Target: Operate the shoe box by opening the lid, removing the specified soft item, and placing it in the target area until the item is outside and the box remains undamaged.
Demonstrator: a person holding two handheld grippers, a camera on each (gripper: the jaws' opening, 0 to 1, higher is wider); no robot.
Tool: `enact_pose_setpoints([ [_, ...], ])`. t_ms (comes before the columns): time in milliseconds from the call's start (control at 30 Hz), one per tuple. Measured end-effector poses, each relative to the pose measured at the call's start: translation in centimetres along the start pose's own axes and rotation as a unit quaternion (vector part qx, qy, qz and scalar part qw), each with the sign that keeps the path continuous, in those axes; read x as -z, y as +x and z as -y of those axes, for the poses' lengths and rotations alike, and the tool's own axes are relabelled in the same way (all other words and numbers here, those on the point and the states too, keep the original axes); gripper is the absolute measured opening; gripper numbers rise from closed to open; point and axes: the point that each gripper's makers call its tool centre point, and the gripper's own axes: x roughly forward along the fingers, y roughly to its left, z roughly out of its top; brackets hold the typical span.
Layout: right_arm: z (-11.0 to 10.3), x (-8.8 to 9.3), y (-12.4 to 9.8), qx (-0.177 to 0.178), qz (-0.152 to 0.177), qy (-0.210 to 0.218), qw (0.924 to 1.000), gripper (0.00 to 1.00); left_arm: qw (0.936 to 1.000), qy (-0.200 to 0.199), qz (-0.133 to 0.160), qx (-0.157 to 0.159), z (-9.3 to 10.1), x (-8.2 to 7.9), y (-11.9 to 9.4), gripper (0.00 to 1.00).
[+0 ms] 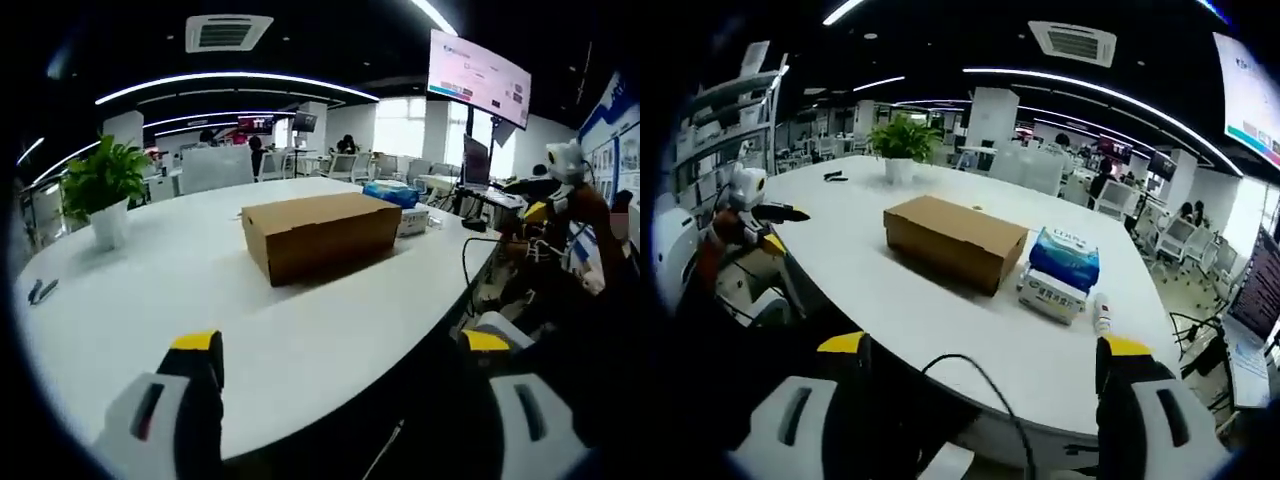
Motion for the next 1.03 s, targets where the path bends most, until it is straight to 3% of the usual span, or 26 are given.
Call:
enact_pose_setpoints([
  [133,-0.4,0.5,1.9,-0.002,0.010,0.009,0.9999,0.95,0.9995,0.014,-0.017,0.023,1.4,0.9,-0.3,0.90],
  [233,-2.1,1.4,4.0,-0.032,0.001,0.016,0.9993,0.95,0.9998,0.000,-0.009,0.019,1.5,0.8,-0.4,0.93],
  [400,-3.0,1.2,5.2,-0.050,0.005,0.021,0.9985,0.95,0.9998,0.012,-0.011,0.014,1.4,0.8,-0.5,0.96],
  [533,-2.9,1.1,5.2,-0.047,0.009,0.018,0.9987,0.95,0.9994,-0.003,-0.018,0.029,1.5,1.0,-0.2,0.95],
  [633,-3.2,0.9,4.9,-0.049,0.014,0.010,0.9987,0.96,0.9998,0.007,-0.013,0.010,1.3,1.0,-0.1,0.99],
  [700,-3.4,0.8,4.7,-0.050,0.017,0.004,0.9986,0.96,0.9995,0.024,-0.003,-0.018,0.5,0.6,-0.1,0.99],
  [733,-3.4,0.7,4.6,-0.050,0.018,0.003,0.9986,0.96,0.9993,0.030,-0.011,-0.020,0.6,0.9,-0.2,0.99],
  [933,-3.1,0.2,3.6,-0.043,0.025,-0.012,0.9987,0.96,0.9999,0.012,0.001,-0.009,1.2,0.4,-0.7,0.99],
  [1033,-2.0,-1.0,2.8,-0.021,0.041,-0.021,0.9987,0.97,0.9999,0.009,0.004,-0.010,1.2,0.1,-0.6,0.99],
])
